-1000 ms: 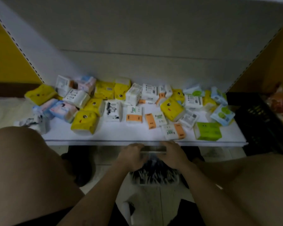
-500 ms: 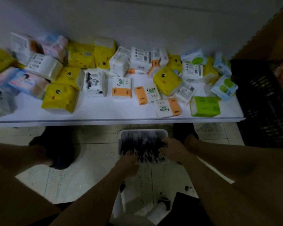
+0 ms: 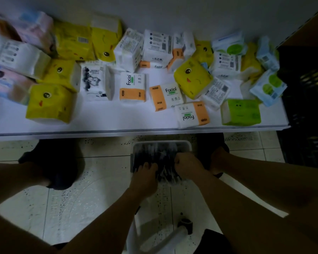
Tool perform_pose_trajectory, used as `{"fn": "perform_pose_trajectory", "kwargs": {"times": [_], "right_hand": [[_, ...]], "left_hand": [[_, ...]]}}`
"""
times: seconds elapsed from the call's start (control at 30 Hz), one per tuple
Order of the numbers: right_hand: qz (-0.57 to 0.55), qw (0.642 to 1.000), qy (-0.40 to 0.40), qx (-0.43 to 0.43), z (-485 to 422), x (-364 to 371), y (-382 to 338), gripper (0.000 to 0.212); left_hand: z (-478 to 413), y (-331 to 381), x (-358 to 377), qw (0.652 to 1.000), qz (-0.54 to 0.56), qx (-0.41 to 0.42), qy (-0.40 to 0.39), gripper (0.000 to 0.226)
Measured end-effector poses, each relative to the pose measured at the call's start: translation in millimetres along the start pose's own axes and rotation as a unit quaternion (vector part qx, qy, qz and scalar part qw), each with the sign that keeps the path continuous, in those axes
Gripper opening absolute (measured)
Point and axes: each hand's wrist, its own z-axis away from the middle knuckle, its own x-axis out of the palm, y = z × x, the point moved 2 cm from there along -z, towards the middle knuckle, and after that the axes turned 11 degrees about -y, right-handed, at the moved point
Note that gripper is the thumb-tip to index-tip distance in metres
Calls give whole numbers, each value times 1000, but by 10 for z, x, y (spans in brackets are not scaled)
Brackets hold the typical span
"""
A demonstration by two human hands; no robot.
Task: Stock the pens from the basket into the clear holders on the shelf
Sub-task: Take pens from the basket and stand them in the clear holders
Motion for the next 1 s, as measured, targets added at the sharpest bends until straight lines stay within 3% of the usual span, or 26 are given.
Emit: {"fn": "perform_pose_trajectory", "kwargs": {"times": [0.3,0.47,0.67,0.73,0.83,1.0], "right_hand": [[50,998,-30,-21,-108,336,37,37],[58,997,-47,-28,-144,405,58,39],[56,996,-70,-3,-243,398,42,38],[51,996,-72,4,-246,398,56,39],[41,995,-90,-6,-256,462,45,37],[61,995,-84,-10,-269,454,35,31]], "left_hand": [[-30,46,-49,997,67,0,41,46],[-66,50,-74,997,67,-15,23,35],[-105,21,-160,986,153,-50,46,26],[-118,23,-184,979,195,-43,47,34],[-166,9,-196,983,175,-50,22,45],[-184,36,-278,984,166,-60,-10,23]]}}
